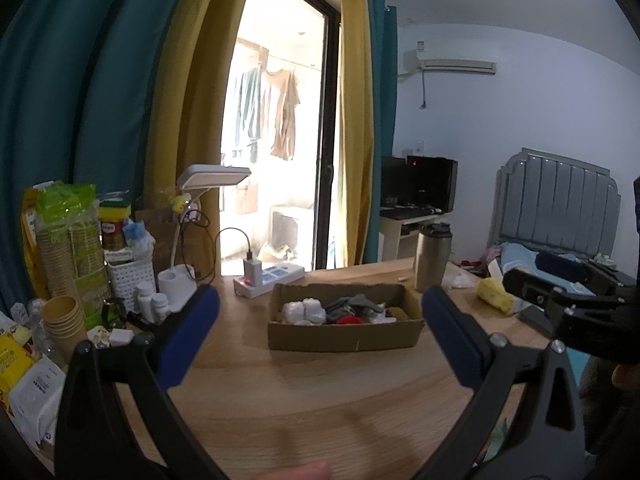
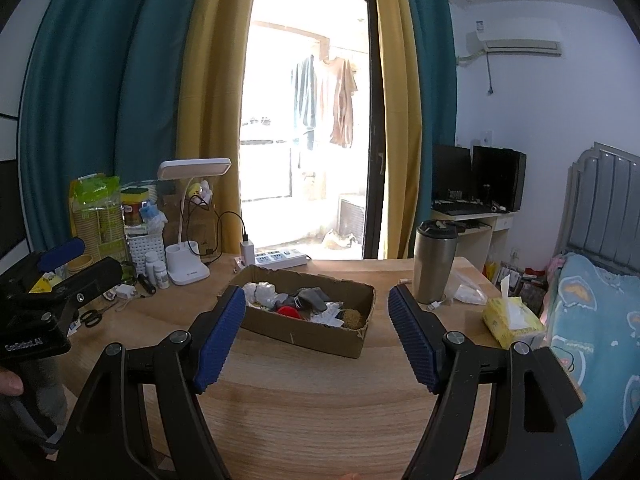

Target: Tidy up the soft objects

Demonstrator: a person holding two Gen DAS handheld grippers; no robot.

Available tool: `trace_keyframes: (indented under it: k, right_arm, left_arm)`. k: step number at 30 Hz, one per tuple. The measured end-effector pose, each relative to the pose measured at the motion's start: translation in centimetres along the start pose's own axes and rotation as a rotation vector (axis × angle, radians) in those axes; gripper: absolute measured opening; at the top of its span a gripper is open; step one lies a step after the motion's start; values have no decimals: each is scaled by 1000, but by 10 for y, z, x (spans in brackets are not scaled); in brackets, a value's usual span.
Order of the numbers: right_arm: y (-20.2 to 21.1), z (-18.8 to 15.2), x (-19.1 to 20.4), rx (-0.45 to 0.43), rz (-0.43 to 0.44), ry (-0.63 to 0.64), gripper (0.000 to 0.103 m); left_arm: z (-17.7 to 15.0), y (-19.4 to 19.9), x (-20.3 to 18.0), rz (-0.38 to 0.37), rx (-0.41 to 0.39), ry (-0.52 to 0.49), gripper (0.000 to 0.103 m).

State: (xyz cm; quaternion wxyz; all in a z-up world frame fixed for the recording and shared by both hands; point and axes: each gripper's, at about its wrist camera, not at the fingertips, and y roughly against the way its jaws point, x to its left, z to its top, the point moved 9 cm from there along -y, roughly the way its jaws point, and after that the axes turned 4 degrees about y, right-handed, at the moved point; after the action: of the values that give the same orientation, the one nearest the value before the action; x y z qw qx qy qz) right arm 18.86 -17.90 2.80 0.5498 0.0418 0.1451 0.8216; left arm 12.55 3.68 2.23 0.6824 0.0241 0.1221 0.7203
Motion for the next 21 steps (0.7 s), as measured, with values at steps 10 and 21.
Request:
trace_keyframes:
  k: [10,21]
  right_arm:
    - [0,-1,-1,4,-1,-7,77]
    - [1,-2,-2,7,-1,-11,77]
  left_arm:
    - [0,1,-2,-13,0,7,102]
    - [-2,3,-5,-15,8,13,102]
